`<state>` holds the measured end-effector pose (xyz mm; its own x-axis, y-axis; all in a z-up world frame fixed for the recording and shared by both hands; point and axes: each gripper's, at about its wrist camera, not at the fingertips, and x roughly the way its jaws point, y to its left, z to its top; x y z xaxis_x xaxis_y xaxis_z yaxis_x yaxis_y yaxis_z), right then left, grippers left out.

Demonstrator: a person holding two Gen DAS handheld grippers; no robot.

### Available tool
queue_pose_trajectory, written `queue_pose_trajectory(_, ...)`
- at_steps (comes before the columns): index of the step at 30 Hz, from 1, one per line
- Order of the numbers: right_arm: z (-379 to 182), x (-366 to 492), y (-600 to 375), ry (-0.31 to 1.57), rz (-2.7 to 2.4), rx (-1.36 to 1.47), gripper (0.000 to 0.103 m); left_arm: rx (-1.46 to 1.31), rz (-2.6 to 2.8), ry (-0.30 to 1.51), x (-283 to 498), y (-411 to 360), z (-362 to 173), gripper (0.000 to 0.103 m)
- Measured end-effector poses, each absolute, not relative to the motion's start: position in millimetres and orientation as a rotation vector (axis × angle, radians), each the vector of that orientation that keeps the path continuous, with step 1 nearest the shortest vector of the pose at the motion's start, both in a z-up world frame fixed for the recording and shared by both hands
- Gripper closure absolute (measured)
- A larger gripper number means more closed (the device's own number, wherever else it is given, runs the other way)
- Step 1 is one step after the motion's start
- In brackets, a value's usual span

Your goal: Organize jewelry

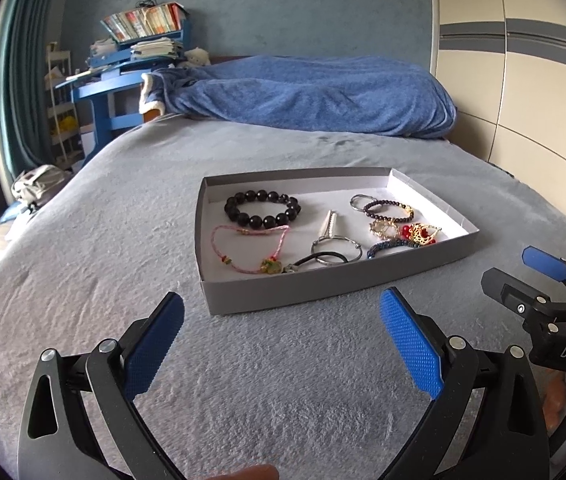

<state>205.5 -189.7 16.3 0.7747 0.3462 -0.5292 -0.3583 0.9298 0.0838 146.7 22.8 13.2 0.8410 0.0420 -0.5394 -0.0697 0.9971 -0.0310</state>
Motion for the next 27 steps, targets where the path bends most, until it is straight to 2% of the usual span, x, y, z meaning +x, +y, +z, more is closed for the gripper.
queue_pose_trajectory(27, 17.1, 206.1, -192.5, 0.564, 0.381, -0.023, 0.005, -0.048, 0.060, 0.563, 144.7, 22.6, 13.9, 0.005)
